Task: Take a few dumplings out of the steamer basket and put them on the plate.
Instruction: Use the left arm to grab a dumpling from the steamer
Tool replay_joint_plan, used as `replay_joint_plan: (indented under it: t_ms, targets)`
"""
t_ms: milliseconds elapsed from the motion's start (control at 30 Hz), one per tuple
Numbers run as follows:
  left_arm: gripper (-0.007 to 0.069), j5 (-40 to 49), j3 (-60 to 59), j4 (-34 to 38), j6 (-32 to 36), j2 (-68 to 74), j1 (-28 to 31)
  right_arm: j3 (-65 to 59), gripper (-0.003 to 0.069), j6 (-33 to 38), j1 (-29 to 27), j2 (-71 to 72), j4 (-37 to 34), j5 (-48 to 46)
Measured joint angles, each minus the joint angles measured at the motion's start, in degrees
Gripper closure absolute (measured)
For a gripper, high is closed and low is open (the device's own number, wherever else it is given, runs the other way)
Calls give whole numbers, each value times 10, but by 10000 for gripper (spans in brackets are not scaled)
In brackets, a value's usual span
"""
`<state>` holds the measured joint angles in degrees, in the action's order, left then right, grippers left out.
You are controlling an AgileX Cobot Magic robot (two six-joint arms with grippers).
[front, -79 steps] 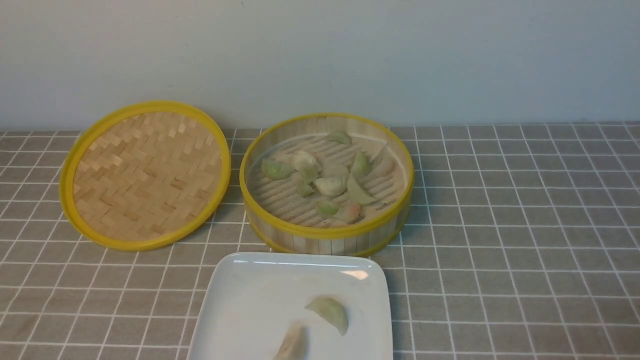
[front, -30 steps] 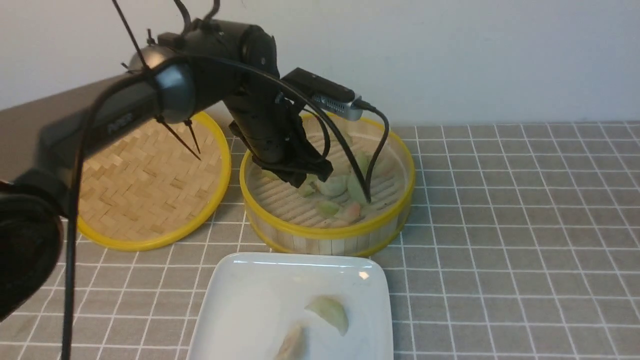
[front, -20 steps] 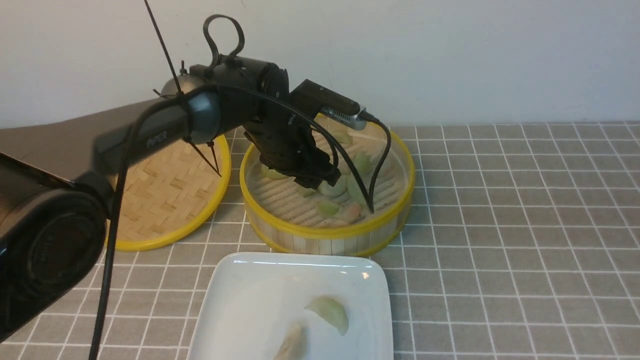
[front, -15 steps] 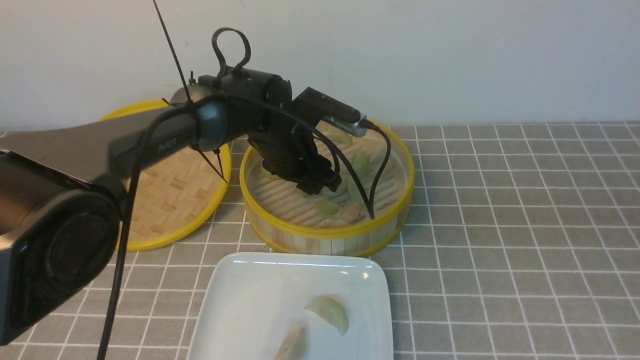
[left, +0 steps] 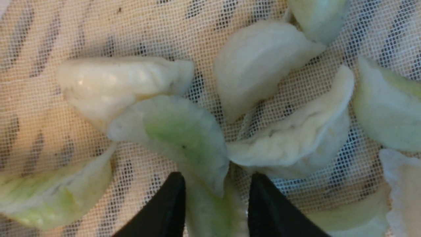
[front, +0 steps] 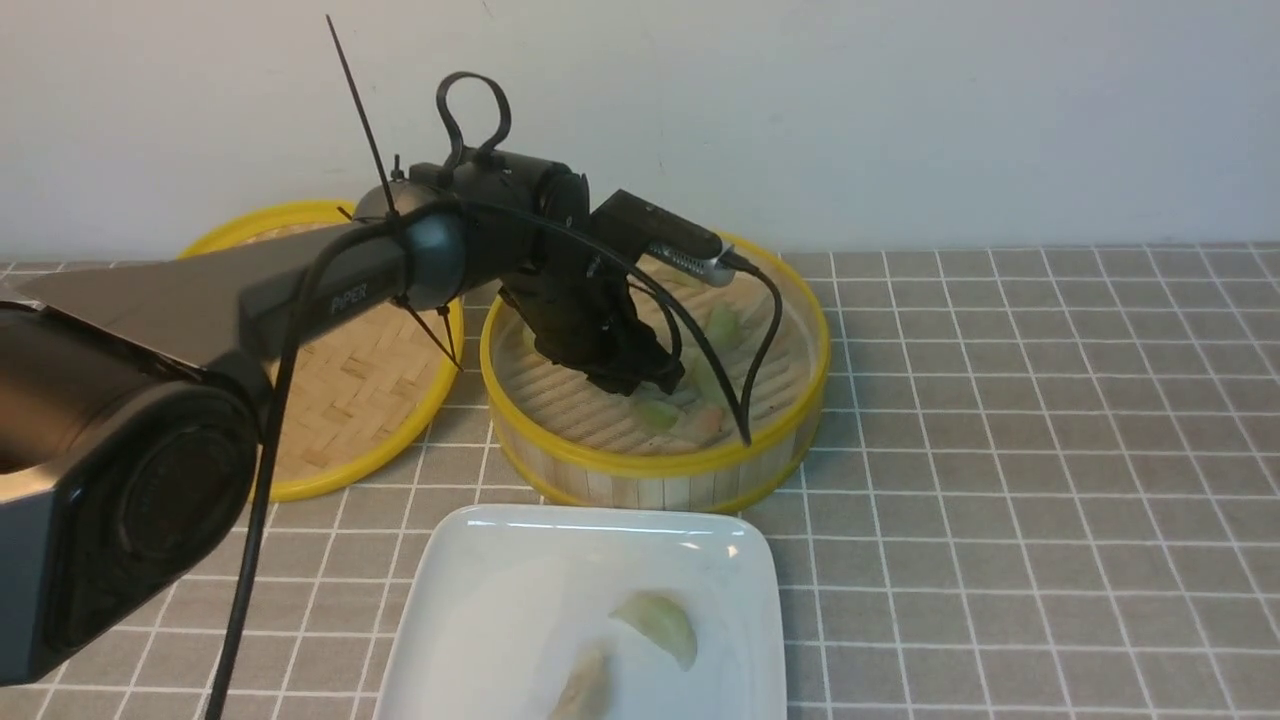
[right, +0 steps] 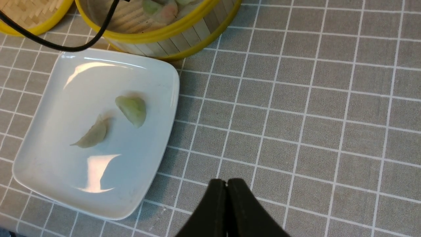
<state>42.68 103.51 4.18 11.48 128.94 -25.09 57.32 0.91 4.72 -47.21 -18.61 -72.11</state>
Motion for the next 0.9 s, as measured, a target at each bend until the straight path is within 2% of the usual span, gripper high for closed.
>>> replay_joint_plan:
  t_ms: [167, 267, 367, 600, 833, 900]
  targets:
    - [429, 66, -6, -1, -7, -40, 0, 0, 673, 2, 0, 0, 0, 4]
    - [560, 92, -6, -1, -9, -82, 0, 0, 673, 3, 0, 0, 0, 4]
    - [620, 149, -5, -1, -12, -143, 0, 0, 673, 3, 0, 0, 0, 4]
    - [629, 232, -5, 11, -26, -211, 0, 0, 673, 3, 0, 0, -1, 9]
    - [626, 243, -5, 32, -20, -181, 0, 0, 673, 9, 0, 0, -10, 18]
    - [602, 237, -5, 49, -7, -155, -1, 0, 673, 10, 0, 0, -11, 18]
